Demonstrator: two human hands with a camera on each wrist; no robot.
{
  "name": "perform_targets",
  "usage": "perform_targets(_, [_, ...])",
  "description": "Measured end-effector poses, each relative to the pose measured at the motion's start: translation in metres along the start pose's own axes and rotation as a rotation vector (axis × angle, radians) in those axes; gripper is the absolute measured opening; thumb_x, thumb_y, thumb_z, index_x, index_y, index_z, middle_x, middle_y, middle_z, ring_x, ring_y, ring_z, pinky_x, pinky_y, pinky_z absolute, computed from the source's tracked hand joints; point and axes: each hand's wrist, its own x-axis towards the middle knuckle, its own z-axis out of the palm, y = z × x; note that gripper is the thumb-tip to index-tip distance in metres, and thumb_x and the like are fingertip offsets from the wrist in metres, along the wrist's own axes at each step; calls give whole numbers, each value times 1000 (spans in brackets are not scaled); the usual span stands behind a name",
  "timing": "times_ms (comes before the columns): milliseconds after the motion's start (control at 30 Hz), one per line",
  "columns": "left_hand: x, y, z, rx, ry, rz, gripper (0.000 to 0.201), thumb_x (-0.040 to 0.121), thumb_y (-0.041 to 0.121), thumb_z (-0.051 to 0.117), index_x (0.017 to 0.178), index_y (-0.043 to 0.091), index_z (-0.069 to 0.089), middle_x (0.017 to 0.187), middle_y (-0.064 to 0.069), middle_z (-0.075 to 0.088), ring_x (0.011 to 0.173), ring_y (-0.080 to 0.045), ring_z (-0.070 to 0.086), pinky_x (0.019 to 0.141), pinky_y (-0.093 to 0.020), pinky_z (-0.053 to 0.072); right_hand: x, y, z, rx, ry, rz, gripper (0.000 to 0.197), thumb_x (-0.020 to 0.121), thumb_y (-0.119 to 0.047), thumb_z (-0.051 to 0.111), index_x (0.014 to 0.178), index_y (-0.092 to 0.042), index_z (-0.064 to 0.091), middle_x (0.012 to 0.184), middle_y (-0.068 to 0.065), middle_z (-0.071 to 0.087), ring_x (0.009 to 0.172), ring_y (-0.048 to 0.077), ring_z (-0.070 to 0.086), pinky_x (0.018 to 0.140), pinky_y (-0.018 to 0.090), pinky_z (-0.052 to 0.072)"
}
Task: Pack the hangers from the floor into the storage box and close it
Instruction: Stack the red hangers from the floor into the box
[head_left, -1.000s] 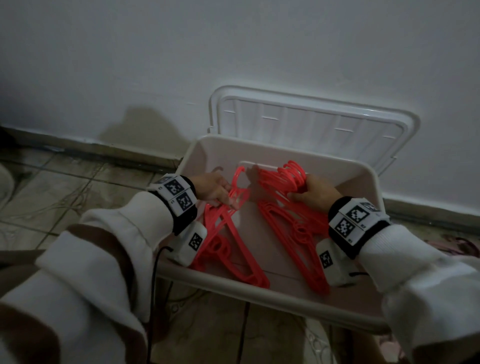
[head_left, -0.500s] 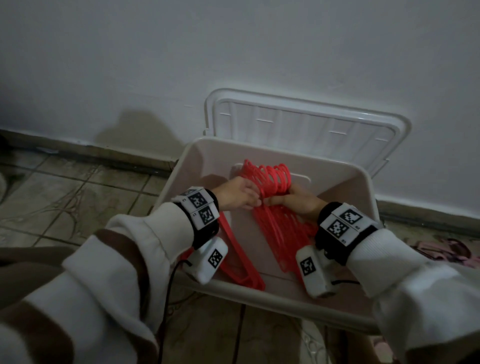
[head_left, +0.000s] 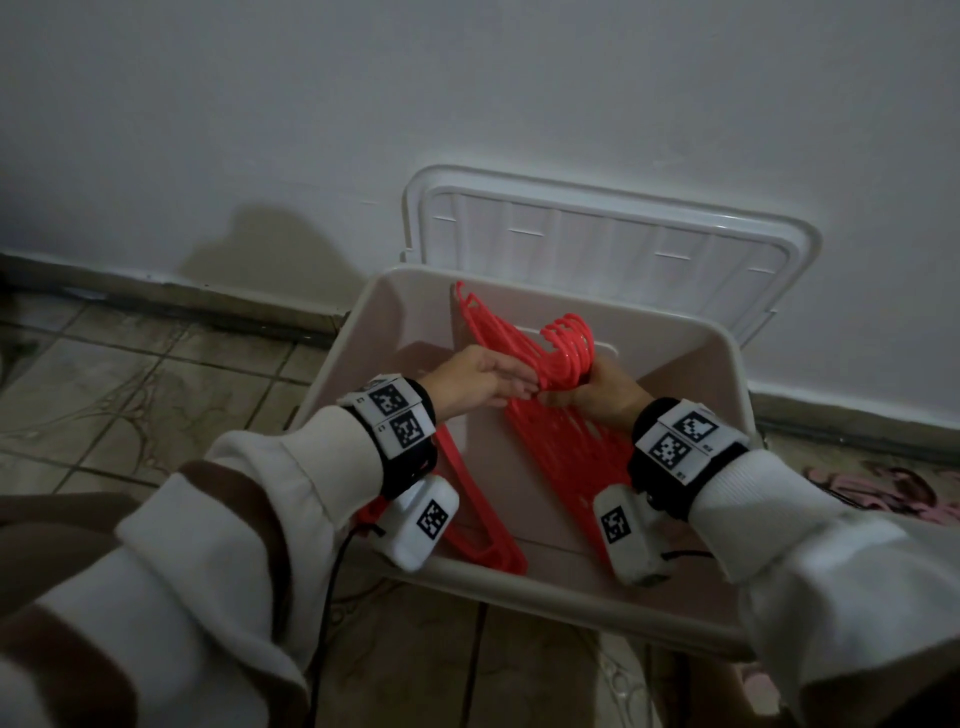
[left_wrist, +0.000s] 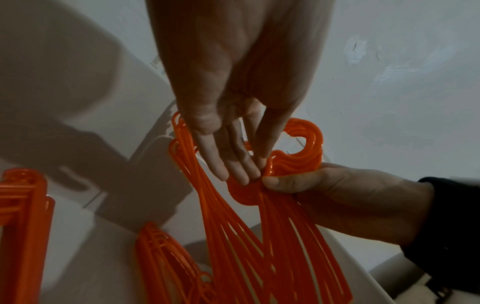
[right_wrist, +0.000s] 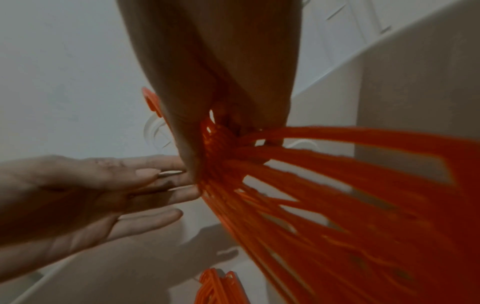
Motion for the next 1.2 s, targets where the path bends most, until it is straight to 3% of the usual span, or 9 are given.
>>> perform_targets(100, [2,-4,0,-16,77,15,33,85,-1,61,117,-8,57,84,0,60,75,-3,56,64,-6,48,-1,-2,-1,11,-70,-22,42,75,18,60,117,11,55,119,27,58,103,22,55,85,24,46])
perform_targets(233, [3,-9,2,3,167,16,36,78,5,71,109,-8,59,93,-7,60,78,-9,58,67,-12,47,-1,0,1,2,-70,-57,36,78,18,57,113,12,57,118,27,59,96,19,53,87,26,45])
perform_targets(400, [7,-16,1,-59,267,22,17,73,3,75,82,-1,62,76,-11,61,61,-7,58,70,-20,48,-3,-2,0,94,-52,-83,31,73,15,65,103,9,63,54,-13,65,52,-7,57,55,6,46])
perform_targets(467, [7,-17,1,-60,274,29,15,73,3,75,83,-1,64,72,-9,62,53,-2,58,65,-14,47,-3,-4,-3,108,-64,-88,31,72,13,67,101,2,64,46,-19,61,46,-9,56,52,5,45])
perform_targets(633, [6,-16,2,-74,251,30,19,77,8,72,93,-3,69,64,1,64,50,2,57,59,-9,45,-2,-6,0,87,-43,-79,31,69,10,71,100,10,65,76,8,68,50,-7,57,62,13,50])
perform_targets(733, [6,-17,1,-100,224,-7,22,78,10,72,95,-2,68,58,5,64,51,1,57,52,-7,42,-2,-7,3,66,-38,-81,34,66,12,73,99,10,65,79,8,66,51,-7,58,63,13,51])
perform_targets(933, [4,-15,1,-129,171,-28,13,79,9,70,89,1,70,57,10,67,60,-2,60,56,-6,44,2,-11,-1,-179,-3,-37,34,55,-22,86,85,-14,73,87,10,73,85,26,68,89,45,51])
perform_targets(1000, [6,-16,-2,-118,197,-14,9,77,10,72,84,6,71,68,4,68,69,-7,60,66,-10,46,1,-11,-1,-188,39,-12,36,61,-22,83,92,-9,70,94,11,71,88,24,66,89,38,51])
perform_targets(1200, [6,-15,-6,-79,199,-6,16,85,10,64,98,3,68,70,7,66,53,8,57,46,-1,37,8,-9,-4,-258,132,2,31,76,-20,71,100,0,66,101,20,68,98,34,63,90,47,49])
